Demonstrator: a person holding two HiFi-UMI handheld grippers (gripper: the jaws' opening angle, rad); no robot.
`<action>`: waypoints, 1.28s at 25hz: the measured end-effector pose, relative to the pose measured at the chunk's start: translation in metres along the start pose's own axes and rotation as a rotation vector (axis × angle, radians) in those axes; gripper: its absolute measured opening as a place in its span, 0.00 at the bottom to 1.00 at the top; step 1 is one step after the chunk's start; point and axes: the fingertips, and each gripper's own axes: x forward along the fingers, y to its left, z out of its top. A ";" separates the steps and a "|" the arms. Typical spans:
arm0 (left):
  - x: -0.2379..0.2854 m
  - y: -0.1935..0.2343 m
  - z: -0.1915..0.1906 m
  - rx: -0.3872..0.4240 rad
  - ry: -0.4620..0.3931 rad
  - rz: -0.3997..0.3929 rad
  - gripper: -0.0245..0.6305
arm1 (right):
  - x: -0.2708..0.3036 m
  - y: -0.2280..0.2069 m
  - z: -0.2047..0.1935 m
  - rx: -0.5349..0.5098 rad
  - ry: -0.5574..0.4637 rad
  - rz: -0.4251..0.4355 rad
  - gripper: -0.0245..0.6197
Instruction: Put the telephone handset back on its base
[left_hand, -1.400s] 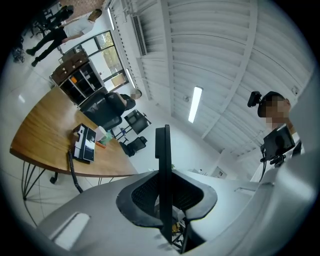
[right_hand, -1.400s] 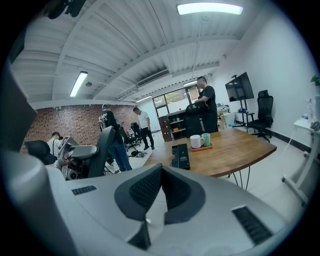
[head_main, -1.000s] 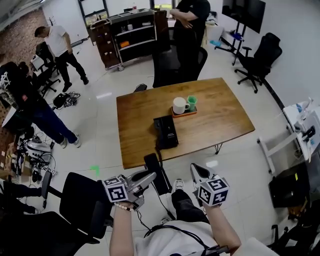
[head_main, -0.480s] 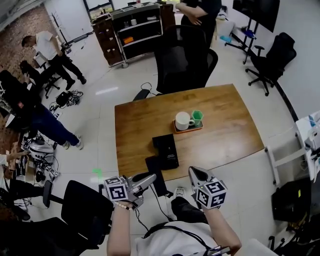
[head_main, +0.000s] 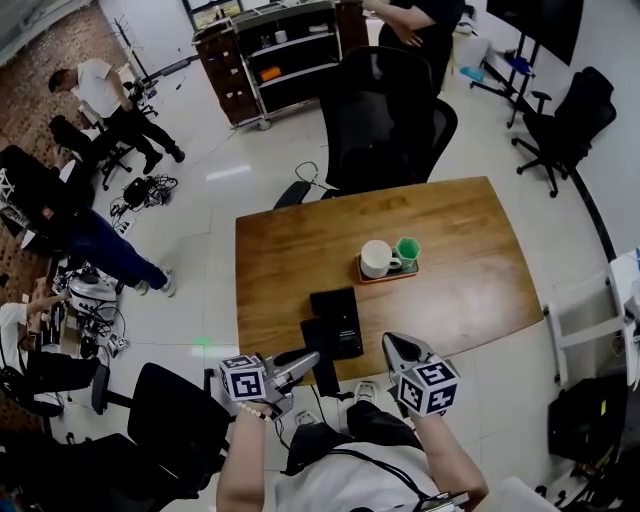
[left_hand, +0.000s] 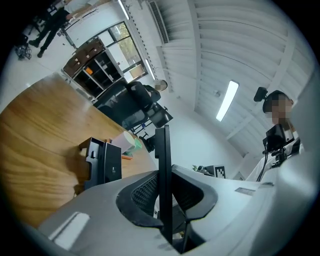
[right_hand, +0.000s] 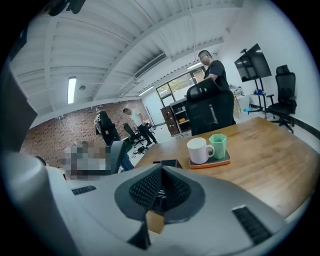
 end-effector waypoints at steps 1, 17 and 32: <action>0.001 0.004 0.001 -0.002 0.000 -0.004 0.16 | 0.003 -0.001 0.000 -0.001 0.003 -0.001 0.04; 0.008 0.072 0.003 -0.068 0.015 -0.063 0.16 | 0.034 0.004 -0.021 -0.004 0.077 -0.108 0.04; 0.037 0.138 -0.011 -0.140 0.076 -0.083 0.16 | 0.050 -0.004 -0.016 -0.009 0.086 -0.175 0.04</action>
